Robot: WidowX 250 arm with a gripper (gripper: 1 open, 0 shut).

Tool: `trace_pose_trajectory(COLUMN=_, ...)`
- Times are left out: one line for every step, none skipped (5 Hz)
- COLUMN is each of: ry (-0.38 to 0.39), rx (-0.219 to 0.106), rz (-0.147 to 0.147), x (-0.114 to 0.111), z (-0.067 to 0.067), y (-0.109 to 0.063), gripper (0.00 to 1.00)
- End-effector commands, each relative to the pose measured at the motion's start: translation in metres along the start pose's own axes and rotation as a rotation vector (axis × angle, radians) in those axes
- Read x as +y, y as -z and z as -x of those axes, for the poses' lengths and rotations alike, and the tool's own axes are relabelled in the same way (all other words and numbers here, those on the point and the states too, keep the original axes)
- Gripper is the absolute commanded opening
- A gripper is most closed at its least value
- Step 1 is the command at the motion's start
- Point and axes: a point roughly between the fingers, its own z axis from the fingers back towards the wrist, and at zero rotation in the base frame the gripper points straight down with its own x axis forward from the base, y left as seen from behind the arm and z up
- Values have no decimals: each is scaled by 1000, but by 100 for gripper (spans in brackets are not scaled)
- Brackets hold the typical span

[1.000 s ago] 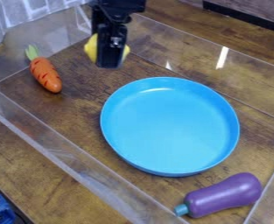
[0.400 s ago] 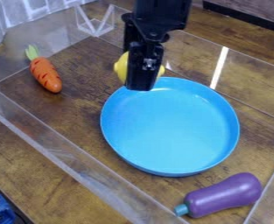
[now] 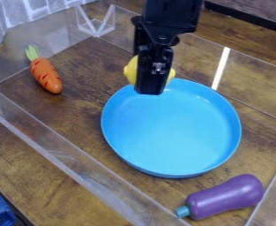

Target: Put the lemon on the blue tray

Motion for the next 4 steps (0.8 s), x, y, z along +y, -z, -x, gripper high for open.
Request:
trace_pose_trajectory(ry=13, rx=-49, rz=-30, x=2, z=-2, y=-10, gripper=0)
trace_pose_trajectory(ry=20, rx=-56, rz=-28, x=5, z=-2, y=-4, gripper=0)
trace_pose_trajectory(ry=24, rx=-63, rz=-19, x=7, z=-3, y=3, gripper=0)
trace_pose_trajectory(ry=28, rx=-73, rz=-10, x=8, z=-6, y=10, gripper=0)
